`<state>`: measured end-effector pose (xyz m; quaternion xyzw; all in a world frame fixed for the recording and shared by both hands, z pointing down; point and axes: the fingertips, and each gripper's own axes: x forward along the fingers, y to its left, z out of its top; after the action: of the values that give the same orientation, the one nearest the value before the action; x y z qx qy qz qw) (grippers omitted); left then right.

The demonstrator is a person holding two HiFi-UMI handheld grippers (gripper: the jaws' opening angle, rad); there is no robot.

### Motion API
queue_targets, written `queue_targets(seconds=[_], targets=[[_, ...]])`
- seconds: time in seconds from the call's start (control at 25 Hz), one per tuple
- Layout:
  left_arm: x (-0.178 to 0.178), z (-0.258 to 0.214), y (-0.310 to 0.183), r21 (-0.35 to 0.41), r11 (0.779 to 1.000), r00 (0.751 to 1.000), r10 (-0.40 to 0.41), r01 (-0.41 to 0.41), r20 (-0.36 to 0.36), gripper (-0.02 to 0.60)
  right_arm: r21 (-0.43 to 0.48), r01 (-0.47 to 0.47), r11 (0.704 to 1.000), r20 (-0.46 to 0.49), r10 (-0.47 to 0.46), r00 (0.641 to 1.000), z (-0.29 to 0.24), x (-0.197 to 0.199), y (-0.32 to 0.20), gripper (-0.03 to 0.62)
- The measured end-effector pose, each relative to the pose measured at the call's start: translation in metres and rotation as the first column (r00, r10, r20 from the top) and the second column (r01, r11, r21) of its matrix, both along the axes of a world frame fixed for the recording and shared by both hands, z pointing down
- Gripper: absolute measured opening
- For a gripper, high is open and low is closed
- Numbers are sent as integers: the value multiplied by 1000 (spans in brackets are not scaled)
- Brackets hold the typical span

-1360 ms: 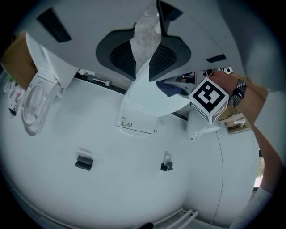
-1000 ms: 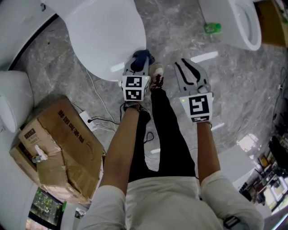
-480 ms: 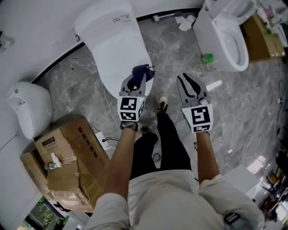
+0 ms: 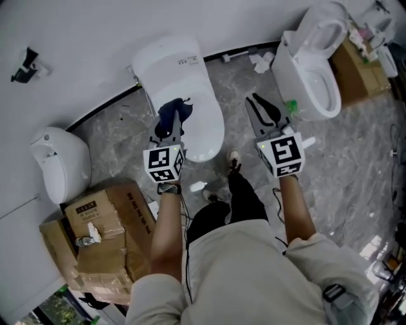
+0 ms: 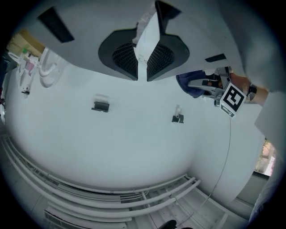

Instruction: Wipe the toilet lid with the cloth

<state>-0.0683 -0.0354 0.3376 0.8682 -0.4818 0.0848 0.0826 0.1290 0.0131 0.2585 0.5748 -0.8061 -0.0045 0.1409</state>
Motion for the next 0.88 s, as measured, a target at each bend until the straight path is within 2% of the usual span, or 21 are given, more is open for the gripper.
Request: queue_targets(seconds=[0.28, 0.48, 0.64, 0.76, 0.88], targets=[[-37, -103, 4, 152, 988, 999, -29, 22, 45, 41, 25, 97, 995, 30, -98, 995, -68, -45, -10, 72], [-58, -170, 8, 195, 980, 999, -29, 32, -14, 43, 77, 178, 981, 65, -183, 981, -112, -87, -16, 55], [-65, -211, 18, 230, 973, 999, -19, 26, -34, 42, 95, 258, 961, 132, -269, 954, -149, -113, -16, 40], [-68, -235, 22, 261, 965, 999, -18, 28, -42, 42, 130, 289, 949, 96, -302, 948, -176, -125, -18, 37], [-70, -253, 28, 278, 961, 1000, -11, 11, -2, 42, 156, 303, 940, 46, -314, 948, -198, -136, -18, 35]])
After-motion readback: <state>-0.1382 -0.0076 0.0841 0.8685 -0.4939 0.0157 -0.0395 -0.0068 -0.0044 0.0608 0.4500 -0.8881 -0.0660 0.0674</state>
